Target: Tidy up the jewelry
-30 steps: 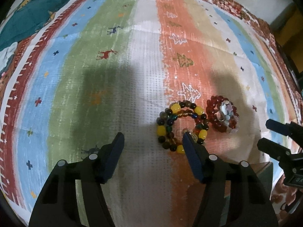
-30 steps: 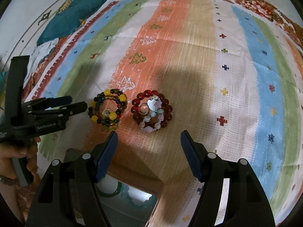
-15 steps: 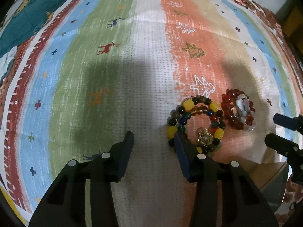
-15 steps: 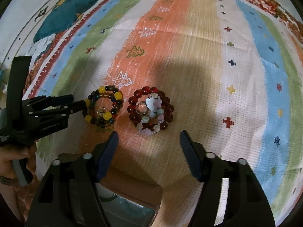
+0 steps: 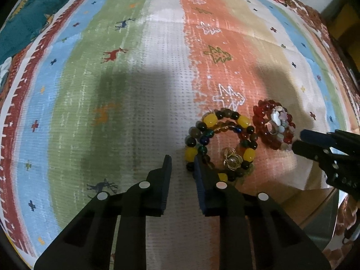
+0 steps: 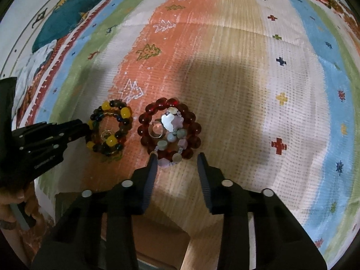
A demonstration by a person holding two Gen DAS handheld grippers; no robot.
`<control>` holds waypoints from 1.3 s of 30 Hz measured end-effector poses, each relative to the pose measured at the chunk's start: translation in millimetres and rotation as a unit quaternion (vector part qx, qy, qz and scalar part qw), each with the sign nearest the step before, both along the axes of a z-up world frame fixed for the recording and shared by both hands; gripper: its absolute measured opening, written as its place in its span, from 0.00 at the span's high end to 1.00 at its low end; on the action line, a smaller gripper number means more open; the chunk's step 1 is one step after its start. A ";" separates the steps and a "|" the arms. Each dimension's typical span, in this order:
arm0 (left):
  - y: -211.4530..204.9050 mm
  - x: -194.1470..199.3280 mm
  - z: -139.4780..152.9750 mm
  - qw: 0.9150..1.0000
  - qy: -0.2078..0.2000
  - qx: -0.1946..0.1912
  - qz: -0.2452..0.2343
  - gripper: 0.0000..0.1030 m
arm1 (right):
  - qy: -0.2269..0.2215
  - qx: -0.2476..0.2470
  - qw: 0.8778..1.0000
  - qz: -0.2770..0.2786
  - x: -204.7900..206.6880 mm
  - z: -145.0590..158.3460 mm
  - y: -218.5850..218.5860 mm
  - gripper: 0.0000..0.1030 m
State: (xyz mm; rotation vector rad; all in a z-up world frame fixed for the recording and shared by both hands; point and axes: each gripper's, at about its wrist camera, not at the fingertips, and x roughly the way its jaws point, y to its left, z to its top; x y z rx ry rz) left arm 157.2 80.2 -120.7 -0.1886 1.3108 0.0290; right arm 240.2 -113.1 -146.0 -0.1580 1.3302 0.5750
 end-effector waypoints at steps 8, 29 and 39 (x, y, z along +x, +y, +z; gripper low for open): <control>-5.4 1.3 -3.6 1.000 -0.001 0.003 -0.008 0.84 | 0.007 -0.001 1.000 -0.002 6.3 -8.5 0.5 0.77; -3.9 -0.2 15.1 0.999 -0.021 -0.025 -0.012 0.90 | 0.000 0.005 1.000 0.008 5.3 -0.7 -0.8 0.91; -8.1 -2.2 35.8 0.998 -0.046 -0.042 -0.016 0.90 | -0.036 0.010 0.999 0.022 -5.4 24.2 4.9 0.91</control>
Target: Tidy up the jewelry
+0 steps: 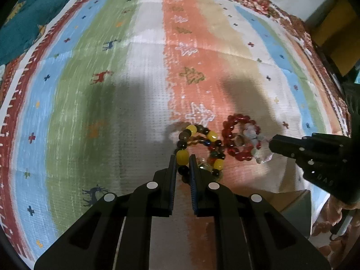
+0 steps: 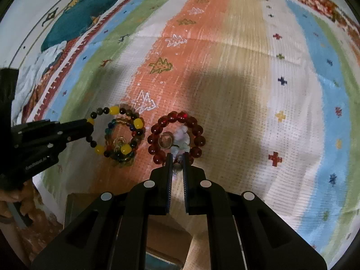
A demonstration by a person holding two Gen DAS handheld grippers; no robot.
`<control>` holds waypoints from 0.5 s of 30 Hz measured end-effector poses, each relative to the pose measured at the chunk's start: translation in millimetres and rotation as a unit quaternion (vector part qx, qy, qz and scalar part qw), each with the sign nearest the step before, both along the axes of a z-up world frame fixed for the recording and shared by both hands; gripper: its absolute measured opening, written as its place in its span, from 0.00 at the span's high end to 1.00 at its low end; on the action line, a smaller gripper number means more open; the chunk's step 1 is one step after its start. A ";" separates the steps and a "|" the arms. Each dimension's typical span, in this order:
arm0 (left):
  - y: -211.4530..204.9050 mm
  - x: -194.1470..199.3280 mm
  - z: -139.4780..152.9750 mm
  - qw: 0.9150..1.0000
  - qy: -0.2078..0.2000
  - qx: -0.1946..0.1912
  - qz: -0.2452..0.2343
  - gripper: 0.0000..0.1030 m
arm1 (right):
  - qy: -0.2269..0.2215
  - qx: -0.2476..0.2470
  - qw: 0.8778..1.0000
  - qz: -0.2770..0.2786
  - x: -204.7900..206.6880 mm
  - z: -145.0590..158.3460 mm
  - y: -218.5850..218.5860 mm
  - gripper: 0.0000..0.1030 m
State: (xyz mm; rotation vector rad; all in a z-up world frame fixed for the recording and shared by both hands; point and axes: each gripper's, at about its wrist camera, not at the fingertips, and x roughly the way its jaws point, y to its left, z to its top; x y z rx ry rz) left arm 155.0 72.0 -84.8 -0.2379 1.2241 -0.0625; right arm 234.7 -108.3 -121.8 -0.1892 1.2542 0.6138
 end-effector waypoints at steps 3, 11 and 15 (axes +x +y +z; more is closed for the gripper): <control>-4.5 -1.3 7.1 1.000 -0.009 -0.004 -0.007 0.90 | -0.007 0.003 1.000 0.002 -4.5 5.4 -0.5 0.91; -17.1 -2.9 24.7 0.999 -0.034 -0.010 -0.020 0.90 | -0.022 0.005 1.000 0.011 -14.2 15.7 0.1 0.91; -20.4 -5.7 33.7 0.999 -0.046 -0.012 -0.024 0.90 | -0.032 0.006 0.999 0.014 -19.8 22.6 -1.0 0.91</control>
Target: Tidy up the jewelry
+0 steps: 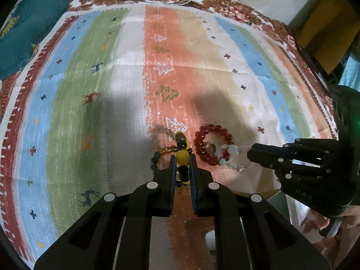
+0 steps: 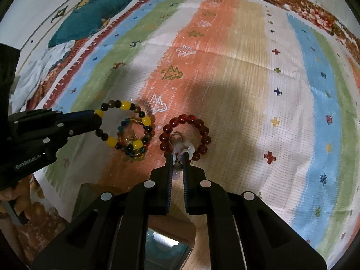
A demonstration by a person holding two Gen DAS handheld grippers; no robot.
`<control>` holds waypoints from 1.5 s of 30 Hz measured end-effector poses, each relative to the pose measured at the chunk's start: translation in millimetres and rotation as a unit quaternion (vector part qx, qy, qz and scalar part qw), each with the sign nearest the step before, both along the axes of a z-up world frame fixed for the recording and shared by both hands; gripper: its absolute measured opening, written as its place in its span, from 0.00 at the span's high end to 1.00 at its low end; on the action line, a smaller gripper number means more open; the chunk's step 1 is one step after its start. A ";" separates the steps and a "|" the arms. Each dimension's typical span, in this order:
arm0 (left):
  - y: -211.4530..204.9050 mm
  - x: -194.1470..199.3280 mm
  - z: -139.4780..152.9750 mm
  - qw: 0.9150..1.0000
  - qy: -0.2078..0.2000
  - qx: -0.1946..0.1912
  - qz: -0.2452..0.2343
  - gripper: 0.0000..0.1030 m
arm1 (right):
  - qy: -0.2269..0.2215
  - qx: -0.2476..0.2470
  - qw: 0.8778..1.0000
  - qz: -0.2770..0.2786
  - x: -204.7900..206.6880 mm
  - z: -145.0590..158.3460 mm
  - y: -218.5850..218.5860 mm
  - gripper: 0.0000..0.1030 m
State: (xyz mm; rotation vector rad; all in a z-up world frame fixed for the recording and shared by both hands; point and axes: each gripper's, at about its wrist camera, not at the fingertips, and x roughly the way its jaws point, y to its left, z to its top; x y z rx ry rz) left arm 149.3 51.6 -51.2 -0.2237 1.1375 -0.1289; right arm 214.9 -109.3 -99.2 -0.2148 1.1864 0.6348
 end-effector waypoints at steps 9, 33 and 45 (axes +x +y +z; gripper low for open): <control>-2.0 -3.3 7.3 1.000 -0.010 0.001 -0.001 0.90 | -0.013 0.007 1.000 0.004 -10.7 11.8 -5.0 0.91; -15.9 -34.3 43.0 0.998 -0.059 -0.006 -0.020 0.90 | -0.084 -0.007 0.996 -0.007 -35.3 46.3 -18.4 0.91; -33.7 -59.7 65.9 0.995 -0.092 0.000 -0.034 0.90 | -0.118 0.006 0.993 0.006 -64.2 67.1 -22.9 0.91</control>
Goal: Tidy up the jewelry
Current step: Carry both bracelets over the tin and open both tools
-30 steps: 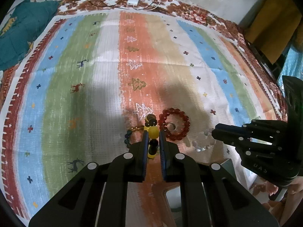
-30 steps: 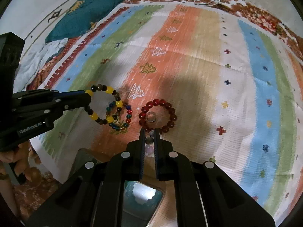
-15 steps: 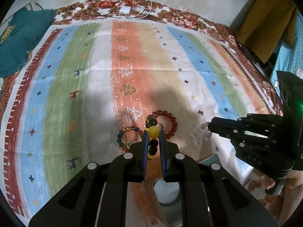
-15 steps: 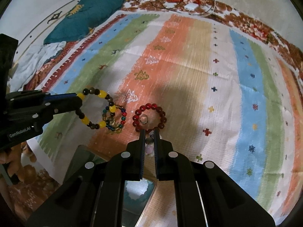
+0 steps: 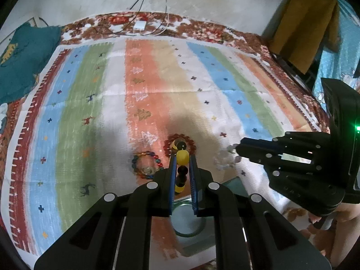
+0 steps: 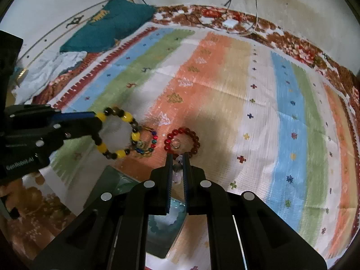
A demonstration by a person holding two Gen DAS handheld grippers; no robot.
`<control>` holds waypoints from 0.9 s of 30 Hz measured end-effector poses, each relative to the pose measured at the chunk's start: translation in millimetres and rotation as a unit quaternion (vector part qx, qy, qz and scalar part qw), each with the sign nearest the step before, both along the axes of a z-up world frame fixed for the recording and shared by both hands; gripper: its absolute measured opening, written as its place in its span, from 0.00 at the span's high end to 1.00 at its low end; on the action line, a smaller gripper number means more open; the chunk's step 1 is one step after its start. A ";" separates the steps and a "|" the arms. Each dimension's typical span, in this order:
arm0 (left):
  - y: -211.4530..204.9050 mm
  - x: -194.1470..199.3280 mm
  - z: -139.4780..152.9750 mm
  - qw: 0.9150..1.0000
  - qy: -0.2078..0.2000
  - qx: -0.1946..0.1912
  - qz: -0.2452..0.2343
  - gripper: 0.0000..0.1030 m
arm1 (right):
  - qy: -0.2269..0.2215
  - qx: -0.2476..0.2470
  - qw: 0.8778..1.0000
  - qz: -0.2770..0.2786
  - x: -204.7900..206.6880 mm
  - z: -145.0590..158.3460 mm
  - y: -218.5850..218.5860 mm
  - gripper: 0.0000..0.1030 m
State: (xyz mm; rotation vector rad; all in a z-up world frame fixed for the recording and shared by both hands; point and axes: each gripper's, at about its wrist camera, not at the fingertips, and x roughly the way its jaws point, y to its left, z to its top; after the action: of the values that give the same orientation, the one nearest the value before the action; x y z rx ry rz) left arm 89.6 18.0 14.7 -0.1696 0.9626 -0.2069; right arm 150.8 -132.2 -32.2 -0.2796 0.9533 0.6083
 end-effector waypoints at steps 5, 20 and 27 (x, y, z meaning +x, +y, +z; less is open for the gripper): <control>-10.8 -11.3 6.9 1.000 -0.013 0.004 -0.014 0.90 | -0.011 0.007 1.000 0.007 -11.6 8.4 -1.8 0.91; -22.3 -47.9 15.2 0.999 -0.033 0.007 -0.043 0.90 | -0.016 0.012 1.000 0.020 -42.9 8.6 -11.1 0.91; -26.8 -60.4 12.5 0.998 -0.034 0.009 -0.051 0.90 | -0.011 0.014 1.000 0.025 -54.9 5.1 -15.7 0.91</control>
State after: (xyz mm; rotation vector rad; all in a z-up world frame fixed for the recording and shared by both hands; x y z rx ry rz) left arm 29.1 -8.9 27.2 -0.0965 0.9066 -0.2951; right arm 95.9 -147.9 -27.1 -0.2862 0.9183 0.6630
